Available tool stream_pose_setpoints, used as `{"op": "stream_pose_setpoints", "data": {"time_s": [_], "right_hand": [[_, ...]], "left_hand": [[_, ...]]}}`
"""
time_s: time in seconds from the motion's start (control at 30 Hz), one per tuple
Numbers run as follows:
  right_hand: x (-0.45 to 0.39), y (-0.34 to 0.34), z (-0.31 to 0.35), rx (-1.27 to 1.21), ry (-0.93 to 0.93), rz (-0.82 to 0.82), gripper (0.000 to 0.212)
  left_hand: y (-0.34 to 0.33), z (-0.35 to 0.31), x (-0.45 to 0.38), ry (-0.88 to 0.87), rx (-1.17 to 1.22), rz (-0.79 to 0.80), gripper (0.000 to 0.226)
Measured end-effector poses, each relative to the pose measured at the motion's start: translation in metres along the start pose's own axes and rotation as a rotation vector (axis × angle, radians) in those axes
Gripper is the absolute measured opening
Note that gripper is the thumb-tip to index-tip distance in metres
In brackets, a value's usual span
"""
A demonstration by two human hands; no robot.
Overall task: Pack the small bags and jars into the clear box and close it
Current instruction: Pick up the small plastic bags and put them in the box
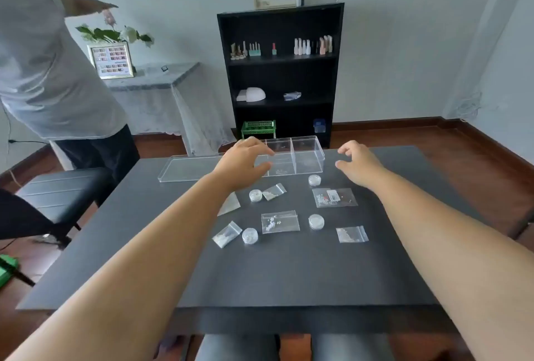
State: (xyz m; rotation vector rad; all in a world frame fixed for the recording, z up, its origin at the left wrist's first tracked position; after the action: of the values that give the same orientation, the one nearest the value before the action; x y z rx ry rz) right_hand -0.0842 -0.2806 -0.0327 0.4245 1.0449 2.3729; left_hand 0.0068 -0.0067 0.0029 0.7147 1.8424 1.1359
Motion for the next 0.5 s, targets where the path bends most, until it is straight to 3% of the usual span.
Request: {"op": "stream_pose_setpoints", "data": {"time_s": [0.17,0.4,0.5], "right_hand": [[0.02,0.0,-0.014,0.045,-0.041,0.229,0.016],[0.033,-0.001,-0.007,0.281,0.007,0.32,0.054],[0.035,-0.004,-0.003,0.349,0.032,0.316,0.062]], "left_hand": [[0.01,0.011,0.053,0.034,0.027,-0.072,0.025],[0.013,0.043,0.104,0.282,0.096,-0.104,0.026],[0.006,0.048,0.111,0.398,0.137,0.008,0.048]]}}
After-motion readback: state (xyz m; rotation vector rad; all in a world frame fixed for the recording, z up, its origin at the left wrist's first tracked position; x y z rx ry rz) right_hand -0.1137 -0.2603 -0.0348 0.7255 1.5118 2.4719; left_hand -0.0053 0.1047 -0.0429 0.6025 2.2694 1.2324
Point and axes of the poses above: each hand's wrist, its own x-axis away from the middle knuckle, its own y-axis out of the back of the hand, z = x × y, the point moved 1 cm from there along -x, towards the middle knuckle, and after that the axes turned 14 degrees about -y, right-handed, at the moved point
